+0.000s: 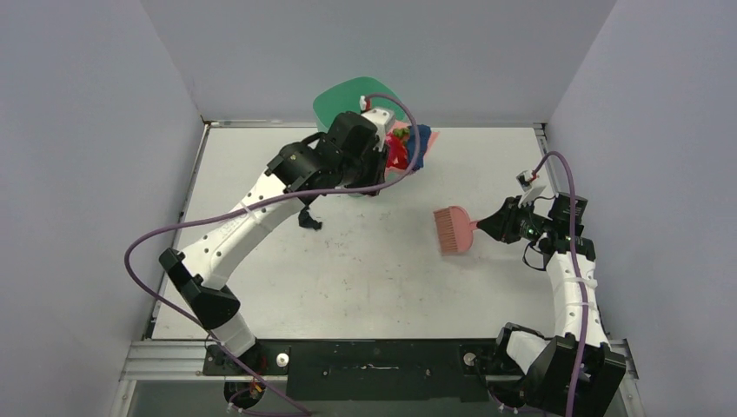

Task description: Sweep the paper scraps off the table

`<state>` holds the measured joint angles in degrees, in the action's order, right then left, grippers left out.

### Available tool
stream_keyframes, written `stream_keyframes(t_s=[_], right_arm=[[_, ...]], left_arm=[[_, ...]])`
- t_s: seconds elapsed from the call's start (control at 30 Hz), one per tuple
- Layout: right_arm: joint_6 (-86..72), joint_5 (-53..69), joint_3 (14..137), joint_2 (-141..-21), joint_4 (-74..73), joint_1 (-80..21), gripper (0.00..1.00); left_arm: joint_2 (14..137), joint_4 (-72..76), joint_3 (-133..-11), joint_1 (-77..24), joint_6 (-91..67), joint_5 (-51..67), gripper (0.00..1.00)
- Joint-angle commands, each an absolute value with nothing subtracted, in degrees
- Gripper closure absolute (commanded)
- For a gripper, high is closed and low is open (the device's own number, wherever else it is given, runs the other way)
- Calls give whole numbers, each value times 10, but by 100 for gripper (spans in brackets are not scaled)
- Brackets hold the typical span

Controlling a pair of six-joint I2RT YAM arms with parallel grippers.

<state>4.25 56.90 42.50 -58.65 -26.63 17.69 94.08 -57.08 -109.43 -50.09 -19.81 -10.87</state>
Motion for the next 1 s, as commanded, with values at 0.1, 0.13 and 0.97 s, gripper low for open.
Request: stream_keyframes(t_s=[0.1,0.13,0.97], right_arm=[[59,573,428,-575,-238,183,95],[59,572,427,-575,-239,183,95],[65,571,427,-577,-241,185,95]], left_arm=[[995,-540,-1237,-399,-223,36,100],[1001,-532,-1250,-387,-232,50,100],[1021,580,-800,-191,-1156,412,100]])
